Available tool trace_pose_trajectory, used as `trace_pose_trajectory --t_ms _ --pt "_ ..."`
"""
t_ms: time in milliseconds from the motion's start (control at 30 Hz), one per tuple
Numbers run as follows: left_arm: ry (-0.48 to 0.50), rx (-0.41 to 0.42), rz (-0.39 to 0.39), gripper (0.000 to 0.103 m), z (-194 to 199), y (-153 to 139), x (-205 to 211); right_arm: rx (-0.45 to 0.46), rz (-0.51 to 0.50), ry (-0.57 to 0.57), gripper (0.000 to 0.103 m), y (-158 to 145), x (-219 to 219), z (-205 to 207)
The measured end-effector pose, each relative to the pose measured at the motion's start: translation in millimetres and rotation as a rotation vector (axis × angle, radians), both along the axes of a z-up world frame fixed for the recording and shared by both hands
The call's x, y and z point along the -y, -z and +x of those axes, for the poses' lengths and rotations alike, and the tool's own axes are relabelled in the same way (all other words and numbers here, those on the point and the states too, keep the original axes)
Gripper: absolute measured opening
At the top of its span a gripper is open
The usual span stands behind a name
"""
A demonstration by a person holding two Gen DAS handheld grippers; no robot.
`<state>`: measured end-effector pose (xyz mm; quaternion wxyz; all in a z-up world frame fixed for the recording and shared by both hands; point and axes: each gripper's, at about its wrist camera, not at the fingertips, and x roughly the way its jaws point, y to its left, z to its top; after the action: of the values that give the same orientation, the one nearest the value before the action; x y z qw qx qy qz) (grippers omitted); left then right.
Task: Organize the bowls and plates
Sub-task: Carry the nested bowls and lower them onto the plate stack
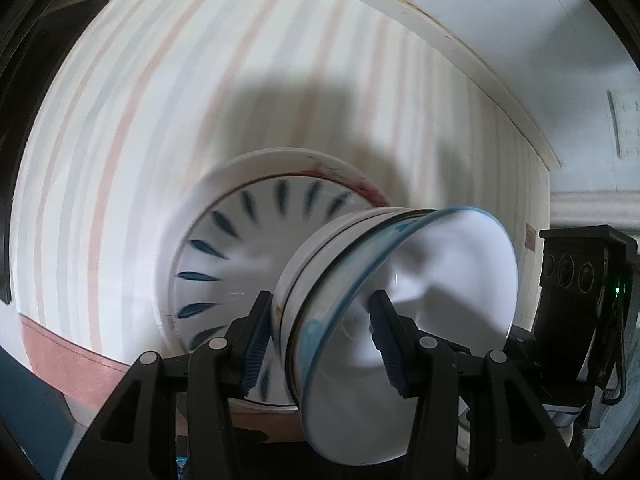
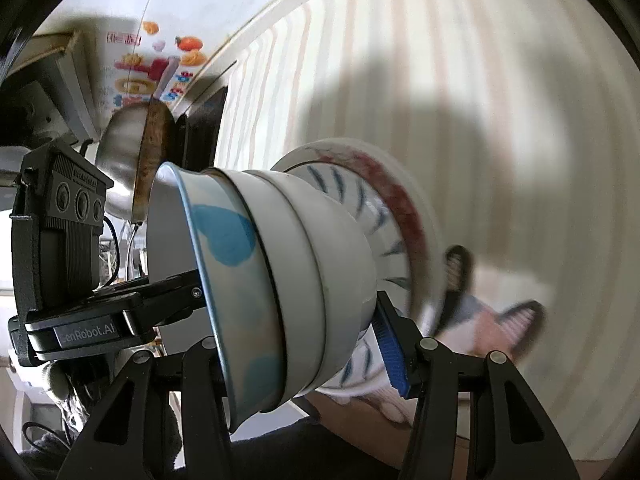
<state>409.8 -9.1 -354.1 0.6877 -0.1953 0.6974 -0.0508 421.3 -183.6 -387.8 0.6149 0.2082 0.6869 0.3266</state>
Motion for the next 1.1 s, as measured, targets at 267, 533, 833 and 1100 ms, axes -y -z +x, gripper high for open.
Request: trace_pose_trajectory --t_ms 267,533,833,1100 --pt "-0.032 -0.015 -0.001 0.046 -4 17 -16 -0.017 -0.016 -0.052 0.055 15 -13 0" --pt "-0.018 -0.021 0.000 0.047 -2 22 -23 -0.032 -0.032 -0.050 0.055 24 -30 0" --pt "-0.003 -0.017 -0.001 0.046 -2 24 -25 -0.040 -0.044 -0.045 0.055 25 -35 0" --pt "0.013 -0.008 0.010 0.046 -1 20 -24 -0.032 -0.074 -0.043 0.055 19 -42 -1"
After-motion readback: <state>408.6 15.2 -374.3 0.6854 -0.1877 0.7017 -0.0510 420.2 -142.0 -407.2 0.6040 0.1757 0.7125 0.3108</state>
